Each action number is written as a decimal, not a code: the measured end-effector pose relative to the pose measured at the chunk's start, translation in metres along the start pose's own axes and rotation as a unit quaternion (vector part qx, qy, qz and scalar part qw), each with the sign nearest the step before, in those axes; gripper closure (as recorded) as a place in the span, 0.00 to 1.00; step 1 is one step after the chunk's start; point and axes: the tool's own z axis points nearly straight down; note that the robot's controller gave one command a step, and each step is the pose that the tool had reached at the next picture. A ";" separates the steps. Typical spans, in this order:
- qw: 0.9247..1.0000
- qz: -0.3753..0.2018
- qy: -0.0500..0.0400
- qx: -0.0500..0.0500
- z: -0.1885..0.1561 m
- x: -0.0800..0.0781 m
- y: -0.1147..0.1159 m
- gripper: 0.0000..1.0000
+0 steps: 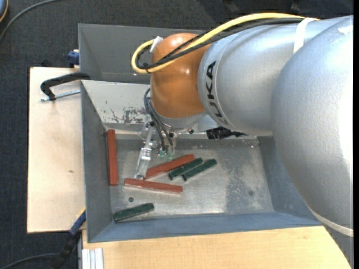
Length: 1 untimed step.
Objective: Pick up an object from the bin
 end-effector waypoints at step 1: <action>1.000 0.023 0.005 0.003 0.124 0.006 0.000 0.00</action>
Offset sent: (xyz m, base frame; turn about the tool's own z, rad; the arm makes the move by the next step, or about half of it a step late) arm -0.0036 0.0010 -0.1200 0.0481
